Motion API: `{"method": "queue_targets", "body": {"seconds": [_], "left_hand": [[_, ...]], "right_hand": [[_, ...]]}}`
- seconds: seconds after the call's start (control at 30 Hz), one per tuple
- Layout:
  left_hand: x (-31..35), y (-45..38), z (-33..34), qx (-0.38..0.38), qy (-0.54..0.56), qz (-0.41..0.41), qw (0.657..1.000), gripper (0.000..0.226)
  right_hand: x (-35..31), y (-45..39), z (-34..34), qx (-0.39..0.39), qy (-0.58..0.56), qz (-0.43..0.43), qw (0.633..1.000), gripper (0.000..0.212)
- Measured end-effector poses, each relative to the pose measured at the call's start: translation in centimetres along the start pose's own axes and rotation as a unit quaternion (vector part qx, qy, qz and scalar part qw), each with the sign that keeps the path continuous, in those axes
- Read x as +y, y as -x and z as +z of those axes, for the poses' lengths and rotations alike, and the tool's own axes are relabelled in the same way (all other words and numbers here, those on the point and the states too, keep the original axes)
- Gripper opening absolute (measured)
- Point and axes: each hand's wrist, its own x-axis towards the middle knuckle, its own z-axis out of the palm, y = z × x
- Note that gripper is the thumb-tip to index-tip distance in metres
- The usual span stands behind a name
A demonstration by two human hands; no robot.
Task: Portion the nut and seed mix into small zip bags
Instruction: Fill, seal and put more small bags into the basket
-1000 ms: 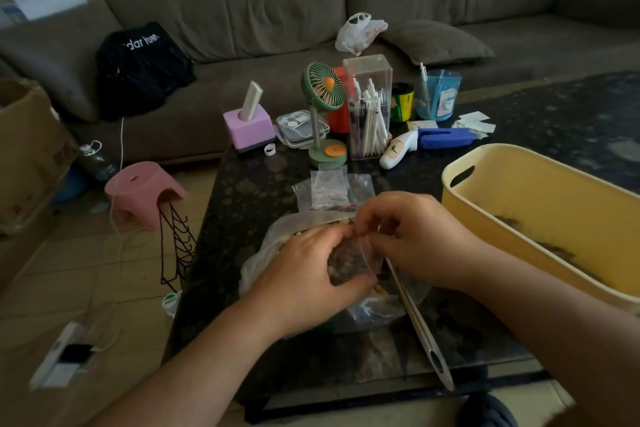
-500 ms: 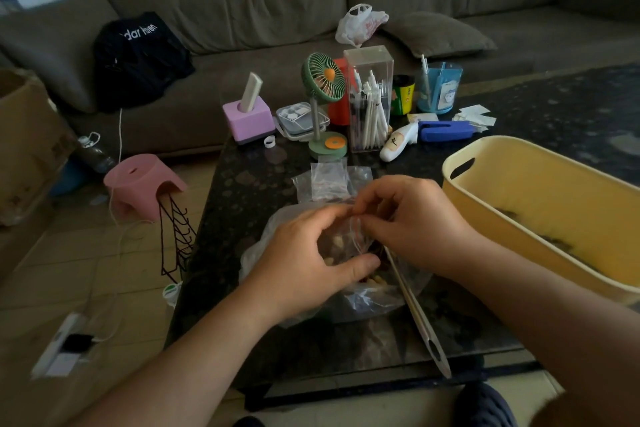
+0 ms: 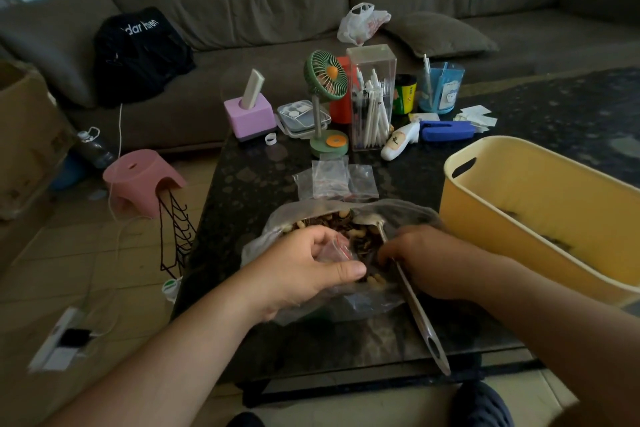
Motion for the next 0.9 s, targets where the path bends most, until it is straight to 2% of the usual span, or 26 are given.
{"method": "queue_targets", "body": {"seconds": [0.1, 0.2, 0.3, 0.37, 0.43, 0.5, 0.6, 0.73, 0.9], "left_hand": [[-0.1, 0.3, 0.0, -0.010, -0.023, -0.012, 1.000, 0.058], [0.2, 1.2, -0.4, -0.065, -0.144, -0.018, 0.987, 0.053], [0.0, 1.7, -0.3, -0.097, -0.306, 0.000, 0.947, 0.059], [0.0, 1.7, 0.1, -0.093, -0.394, 0.031, 0.914, 0.058], [0.1, 1.5, 0.6, -0.079, -0.459, 0.070, 0.882, 0.046], [0.1, 1.1, 1.1, -0.057, -0.481, 0.088, 0.871, 0.031], [0.4, 0.7, 1.5, -0.015, -0.446, 0.090, 0.890, 0.016], [1.1, -0.1, 0.3, 0.051, -0.288, 0.085, 0.953, 0.019], [3.8, -0.2, -2.4, 0.209, -0.106, 0.174, 0.956, 0.017]], "right_hand": [[0.4, 0.1, 1.2, 0.032, 0.029, -0.034, 0.998, 0.044], [1.0, 0.1, 0.8, 0.072, 0.025, -0.060, 0.995, 0.038], [1.8, 0.3, -0.5, 0.114, -0.005, -0.052, 0.992, 0.042], [1.4, 0.5, -1.3, 0.179, -0.040, -0.061, 0.981, 0.033], [0.5, 0.5, -1.5, 0.221, -0.095, -0.070, 0.968, 0.023], [-0.5, 0.3, -1.2, 0.224, -0.125, -0.071, 0.964, 0.022], [-1.3, -0.2, -0.8, 0.216, -0.139, -0.070, 0.964, 0.023], [-1.3, -0.1, -1.4, 0.217, -0.152, -0.055, 0.963, 0.023], [-0.8, 0.0, -4.8, 0.143, -0.074, -0.003, 0.987, 0.025]]}}
